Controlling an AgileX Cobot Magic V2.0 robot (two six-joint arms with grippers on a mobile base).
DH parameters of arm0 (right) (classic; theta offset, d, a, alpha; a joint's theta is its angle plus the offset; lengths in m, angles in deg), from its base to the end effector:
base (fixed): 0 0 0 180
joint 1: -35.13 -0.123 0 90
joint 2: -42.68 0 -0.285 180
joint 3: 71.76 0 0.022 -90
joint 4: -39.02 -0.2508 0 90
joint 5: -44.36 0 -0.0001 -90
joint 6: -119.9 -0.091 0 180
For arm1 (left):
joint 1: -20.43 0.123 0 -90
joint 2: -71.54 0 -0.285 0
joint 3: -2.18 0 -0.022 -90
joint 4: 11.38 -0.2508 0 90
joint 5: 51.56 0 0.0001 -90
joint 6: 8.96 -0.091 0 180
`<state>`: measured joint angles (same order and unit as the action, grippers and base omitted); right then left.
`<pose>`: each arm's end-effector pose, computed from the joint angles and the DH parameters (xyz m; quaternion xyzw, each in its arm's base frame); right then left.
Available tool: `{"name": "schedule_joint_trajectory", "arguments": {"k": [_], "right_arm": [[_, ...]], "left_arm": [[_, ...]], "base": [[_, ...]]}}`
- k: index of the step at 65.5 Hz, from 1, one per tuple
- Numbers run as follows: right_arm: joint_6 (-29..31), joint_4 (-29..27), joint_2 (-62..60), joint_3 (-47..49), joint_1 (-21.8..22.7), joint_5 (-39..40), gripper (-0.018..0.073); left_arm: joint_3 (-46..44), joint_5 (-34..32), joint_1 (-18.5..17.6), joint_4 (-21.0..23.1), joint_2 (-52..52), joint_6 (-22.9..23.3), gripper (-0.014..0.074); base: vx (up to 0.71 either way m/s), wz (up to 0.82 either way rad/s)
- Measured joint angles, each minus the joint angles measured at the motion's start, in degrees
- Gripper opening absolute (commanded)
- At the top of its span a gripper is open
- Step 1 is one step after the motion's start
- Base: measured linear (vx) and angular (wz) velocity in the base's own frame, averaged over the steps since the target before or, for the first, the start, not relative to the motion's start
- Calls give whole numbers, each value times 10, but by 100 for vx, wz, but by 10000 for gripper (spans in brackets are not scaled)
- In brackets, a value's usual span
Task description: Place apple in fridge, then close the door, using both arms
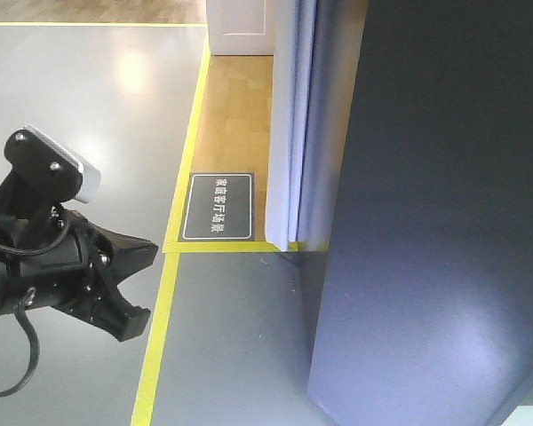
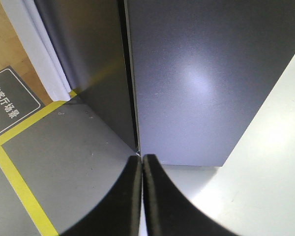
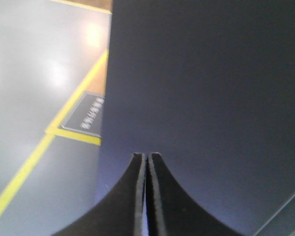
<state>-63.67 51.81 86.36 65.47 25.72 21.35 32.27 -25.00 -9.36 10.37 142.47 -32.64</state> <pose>0.1281 0.0132 0.3278 -0.0998 0.8073 -0.0293 0.5809 0.1920 -0.1273 0.3133 0.2944 0.8382 -0.1731 0.4251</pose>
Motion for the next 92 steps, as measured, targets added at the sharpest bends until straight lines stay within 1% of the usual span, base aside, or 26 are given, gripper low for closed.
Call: {"name": "schedule_joint_trajectory", "arguments": {"k": [4, 9, 11, 13, 18, 19, 23, 25, 28, 32, 37, 43, 49, 57, 61, 71, 79, 92], "right_arm": [[-41, 48, 30, 0, 0, 10, -8], [-99, 121, 65, 0, 0, 21, -6], [-130, 158, 80, 2, 0, 20, -6], [-156, 189, 91, 8, 0, 16, -6], [-237, 289, 128, 35, 0, -7, -2], [-256, 303, 134, 40, 0, -12, -2], [-300, 358, 158, 61, 0, -28, -2], [-318, 389, 168, 74, 0, -33, -2], [-341, 419, 183, 88, 0, -37, -2], [-357, 449, 207, 110, 0, -37, -2], [-364, 475, 235, 137, 2, -37, -2], [-367, 491, 266, 169, 19, -27, -2], [-368, 495, 295, 201, 61, 2, -2], [-368, 480, 319, 225, 116, 83, -2], [-368, 474, 335, 239, 152, 121, -2], [-369, 443, 374, 265, 221, 174, -2], [-370, 426, 410, 290, 245, 205, -2], [-381, 425, 482, 340, 251, 230, -2]], "left_arm": [[0, 0, 0, 0, 0, 0, -6], [0, 0, 0, 0, 0, 0, -6], [0, 0, 0, 0, 0, 0, -6], [0, 0, 0, 0, 0, 0, -6], [0, 0, 0, 0, 0, 0, -6], [0, 0, 0, 0, 0, 0, -6], [0, 0, 0, 0, 0, 0, -6], [0, 0, 0, 0, 0, 0, -6], [0, 0, 0, 0, 0, 0, -6], [0, 0, 0, 0, 0, 0, -6], [0, 0, 0, 0, 0, 0, -6], [0, 0, 0, 0, 0, 0, -6], [0, 0, 0, 0, 0, 0, -6], [0, 0, 0, 0, 0, 0, -6], [0, 0, 0, 0, 0, 0, -6], [0, 0, 0, 0, 0, 0, -6], [0, 0, 0, 0, 0, 0, -6], [0, 0, 0, 0, 0, 0, -6]], "base": [[0, 0], [0, 0], [0, 0], [0, 0], [0, 0], [0, 0], [0, 0], [0, 0], [0, 0], [0, 0], [0, 0], [0, 0], [0, 0], [0, 0], [0, 0], [0, 0], [0, 0], [0, 0]]}}
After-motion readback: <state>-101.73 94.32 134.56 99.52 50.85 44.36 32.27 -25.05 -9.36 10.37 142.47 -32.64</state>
